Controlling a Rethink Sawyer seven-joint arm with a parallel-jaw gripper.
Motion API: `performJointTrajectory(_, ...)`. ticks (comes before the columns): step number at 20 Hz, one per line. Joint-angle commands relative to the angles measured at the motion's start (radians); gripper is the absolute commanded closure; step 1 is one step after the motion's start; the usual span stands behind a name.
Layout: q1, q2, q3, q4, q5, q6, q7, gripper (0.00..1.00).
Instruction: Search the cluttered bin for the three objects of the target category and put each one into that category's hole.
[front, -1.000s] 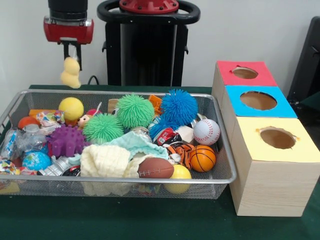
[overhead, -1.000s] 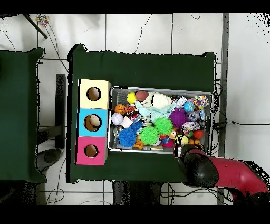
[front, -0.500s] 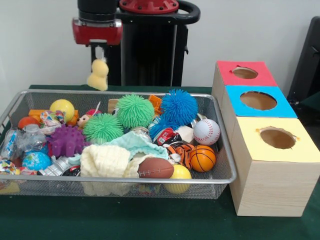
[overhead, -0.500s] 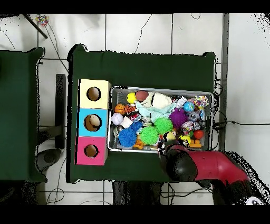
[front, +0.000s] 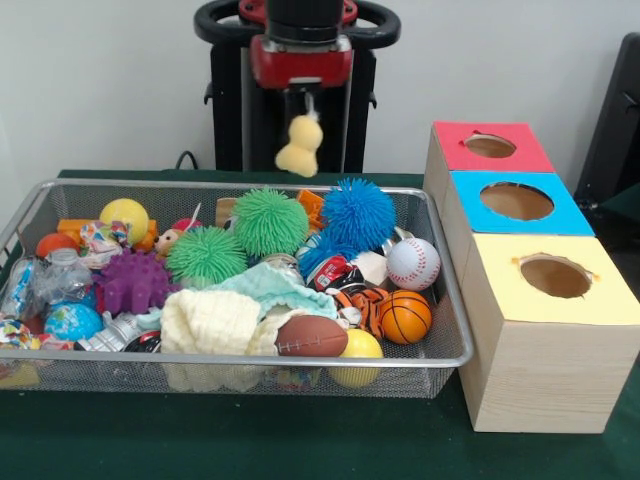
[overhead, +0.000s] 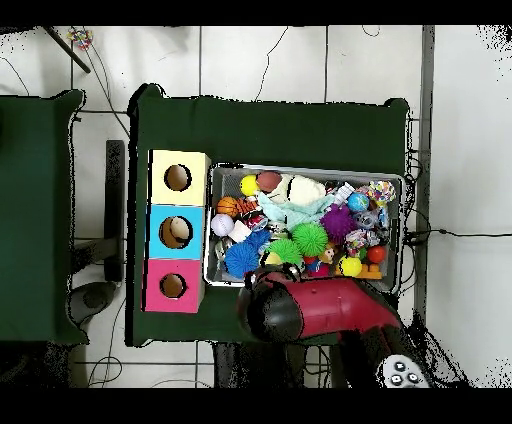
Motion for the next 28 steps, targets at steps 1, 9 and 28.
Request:
performJointTrajectory(1,0.092,-0.141,-0.042,0.115,0.173,0.084,0.276,1.00)
performJointTrajectory(9,0.250,-0.266,-0.098,0.150,0.296,0.190,0.283,1.00)
performJointTrajectory(28,0.620,-0.185,-0.249,0.180,0.358,0.037,0.474,1.00)
